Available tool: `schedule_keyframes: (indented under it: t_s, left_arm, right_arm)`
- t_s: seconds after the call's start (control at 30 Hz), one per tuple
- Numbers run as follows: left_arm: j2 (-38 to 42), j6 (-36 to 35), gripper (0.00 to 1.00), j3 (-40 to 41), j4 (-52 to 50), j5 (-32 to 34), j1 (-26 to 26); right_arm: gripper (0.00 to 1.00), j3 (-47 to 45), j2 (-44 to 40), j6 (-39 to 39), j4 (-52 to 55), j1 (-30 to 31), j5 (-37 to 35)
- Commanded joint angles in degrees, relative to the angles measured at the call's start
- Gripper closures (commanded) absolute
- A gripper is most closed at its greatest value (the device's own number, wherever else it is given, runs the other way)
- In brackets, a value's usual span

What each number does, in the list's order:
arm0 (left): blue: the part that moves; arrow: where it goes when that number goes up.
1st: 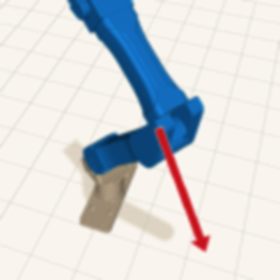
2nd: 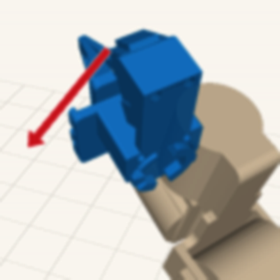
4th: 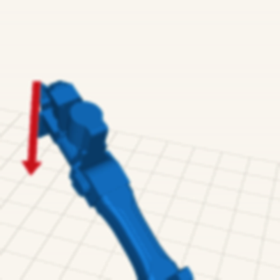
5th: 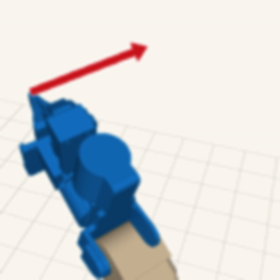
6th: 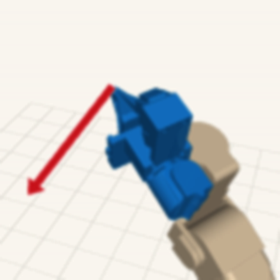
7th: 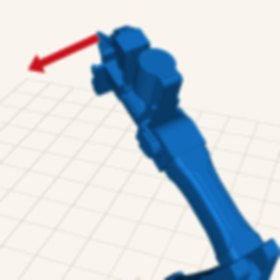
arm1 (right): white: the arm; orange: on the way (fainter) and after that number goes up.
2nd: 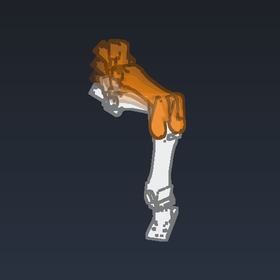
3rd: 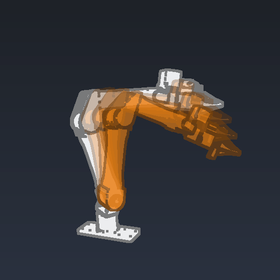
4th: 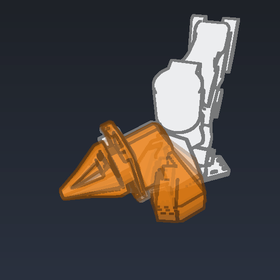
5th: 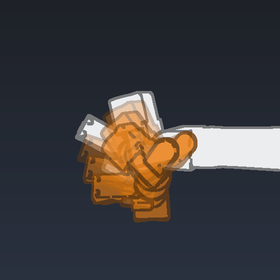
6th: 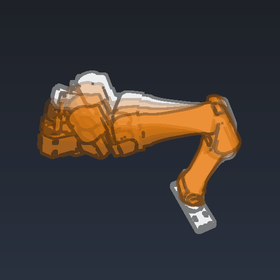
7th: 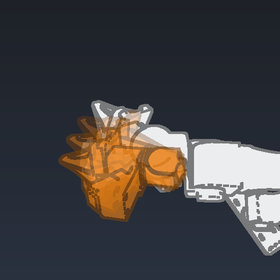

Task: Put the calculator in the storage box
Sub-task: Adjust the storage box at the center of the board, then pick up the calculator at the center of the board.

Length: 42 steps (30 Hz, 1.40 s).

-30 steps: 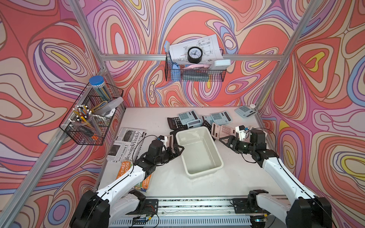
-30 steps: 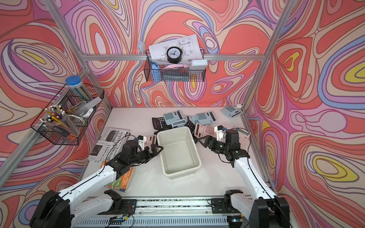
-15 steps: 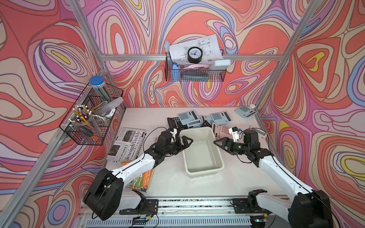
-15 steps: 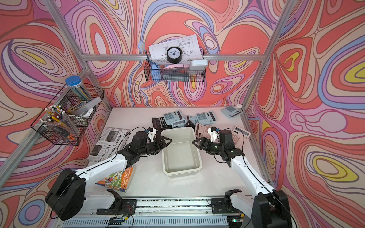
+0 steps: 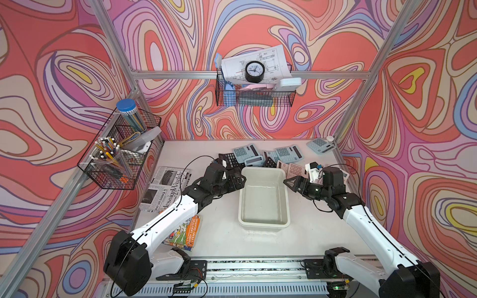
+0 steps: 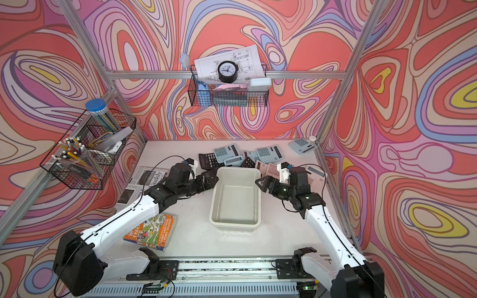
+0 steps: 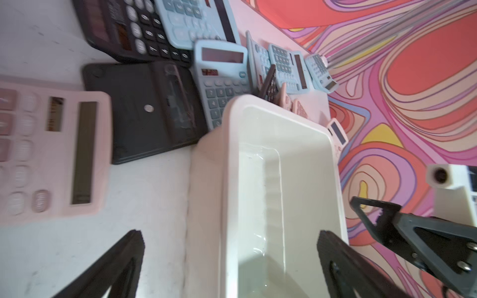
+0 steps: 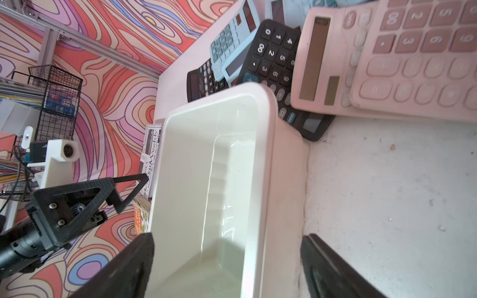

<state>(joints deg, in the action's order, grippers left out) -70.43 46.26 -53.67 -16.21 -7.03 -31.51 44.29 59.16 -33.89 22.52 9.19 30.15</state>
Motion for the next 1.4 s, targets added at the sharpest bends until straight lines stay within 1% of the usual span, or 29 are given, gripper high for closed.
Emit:
schedule_keyframes:
  t_s: [0.0,0.07,0.13,0.2,0.33,0.4,0.53,0.8,0.97,1.07,1.17,1.37]
  left_arm:
    - [2.2,-6.4,0.01,-1.6,-14.0,12.0,0.3]
    - [2.4,-7.5,0.01,-2.3,-17.2,16.7,0.5]
    - [1.1,-9.1,0.01,-3.6,-20.1,18.7,1.3]
    - [-1.6,-10.6,0.01,-5.9,-23.3,19.2,1.9]
    - [-9.9,-13.6,0.02,-11.9,-30.1,20.9,2.1]
    - [-12.9,-14.8,0.01,-13.3,-30.6,21.4,2.0]
    - [-17.8,-16.6,0.01,-15.0,-29.3,20.0,1.9]
    - [-26.1,-18.3,0.14,-18.5,-28.4,20.4,1.7]
    - [-30.0,-18.8,0.19,-20.1,-27.8,21.4,1.3]
    - [-32.4,-19.0,0.26,-20.8,-27.3,21.8,1.3]
    - [-35.0,-19.1,0.36,-21.9,-27.5,23.2,1.1]
    - [-38.9,-18.8,0.48,-23.1,-27.3,24.5,1.0]
  right_arm:
    - [0.08,2.0,-1.1,1.7,3.2,0.2,-2.9]
    - [0.08,2.2,-0.9,1.7,3.2,0.2,-2.9]
    - [0.08,2.1,-0.9,1.4,3.0,0.2,-2.8]
    - [0.08,2.1,-0.8,1.1,2.8,0.2,-2.7]
    - [0.08,2.0,-0.9,1.1,3.0,0.2,-2.6]
    - [0.08,1.9,-1.1,1.0,3.1,0.2,-2.7]
    - [0.08,2.0,-1.3,0.9,3.5,0.2,-3.0]
    - [0.08,2.2,-1.3,0.7,3.5,0.2,-3.0]
    - [0.08,2.1,-1.0,0.6,3.2,0.2,-2.9]
    - [0.08,2.1,-1.0,0.5,3.1,0.2,-2.9]
    - [0.08,2.2,-0.9,0.6,3.1,0.2,-2.9]
    - [0.08,2.6,-0.5,0.9,3.2,0.2,-2.8]
